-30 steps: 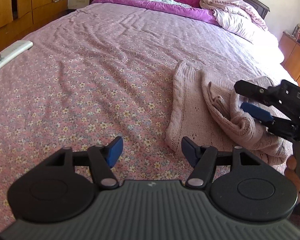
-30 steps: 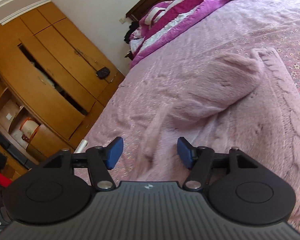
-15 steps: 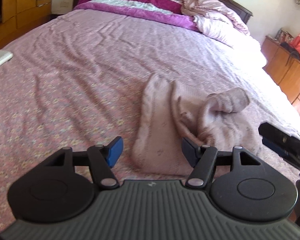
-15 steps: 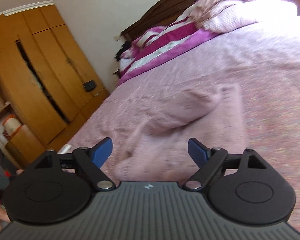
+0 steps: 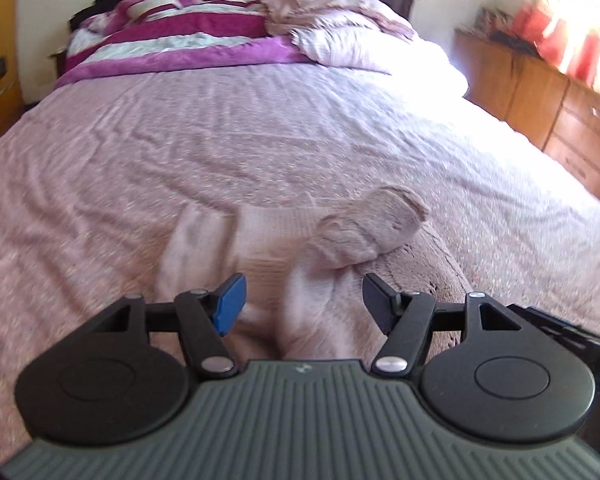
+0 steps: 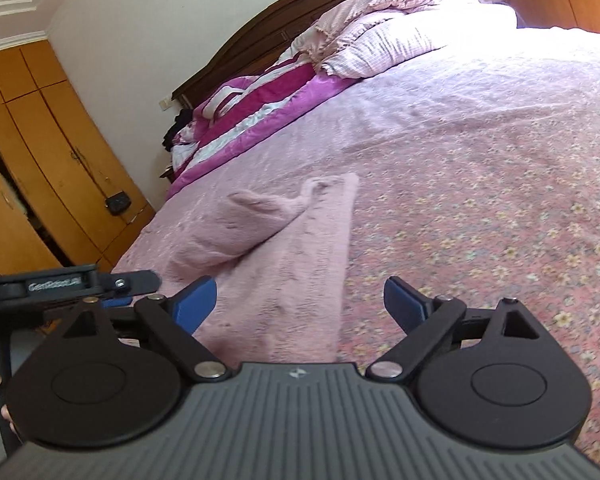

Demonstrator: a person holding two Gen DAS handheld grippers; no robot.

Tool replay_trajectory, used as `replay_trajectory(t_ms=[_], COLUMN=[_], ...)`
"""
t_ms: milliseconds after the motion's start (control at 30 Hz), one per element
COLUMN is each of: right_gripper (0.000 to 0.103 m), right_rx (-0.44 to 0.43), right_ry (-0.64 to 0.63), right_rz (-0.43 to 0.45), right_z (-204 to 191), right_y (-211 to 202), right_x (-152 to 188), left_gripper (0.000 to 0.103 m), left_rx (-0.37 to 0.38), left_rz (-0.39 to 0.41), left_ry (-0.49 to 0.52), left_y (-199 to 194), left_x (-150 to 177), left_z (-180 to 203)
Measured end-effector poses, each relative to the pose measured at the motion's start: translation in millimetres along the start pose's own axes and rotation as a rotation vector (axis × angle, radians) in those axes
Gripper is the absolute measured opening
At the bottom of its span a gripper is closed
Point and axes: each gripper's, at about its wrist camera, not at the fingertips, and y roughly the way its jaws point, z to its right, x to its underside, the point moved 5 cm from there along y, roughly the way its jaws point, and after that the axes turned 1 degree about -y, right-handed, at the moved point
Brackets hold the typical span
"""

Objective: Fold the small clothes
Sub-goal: 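Move the left gripper to the folded cardigan end and grasp it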

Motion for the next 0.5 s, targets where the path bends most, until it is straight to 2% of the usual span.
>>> replay_trajectory(t_ms=[200, 300, 367, 433, 500], right_gripper=[0.096, 0.096, 0.096, 0.096, 0.096], right_rx=[0.025, 0.026, 0.028, 0.022, 0.012], right_ry=[0.021, 0.058, 0.089, 0.111, 0.115], right_rz=[0.015, 0.008, 0.002, -0.002, -0.003], right_z=[19, 32, 39, 42, 44], right_y=[4, 8, 11, 12, 13], right_x=[0, 3, 6, 10, 12], left_gripper=[0.066, 0.066, 0.061, 0.016, 0.013], left_rx=[-0.009, -0.026, -0.031, -0.029, -0.035], left_rz=[-0.019, 0.008, 0.033, 0.04, 0.048], left_ry=[0.056, 0.084, 0.09, 0.082, 0.048], left_y=[34, 45, 49, 52, 50], left_x=[2, 3, 2, 0, -5], left_z=[16, 22, 22, 22, 15])
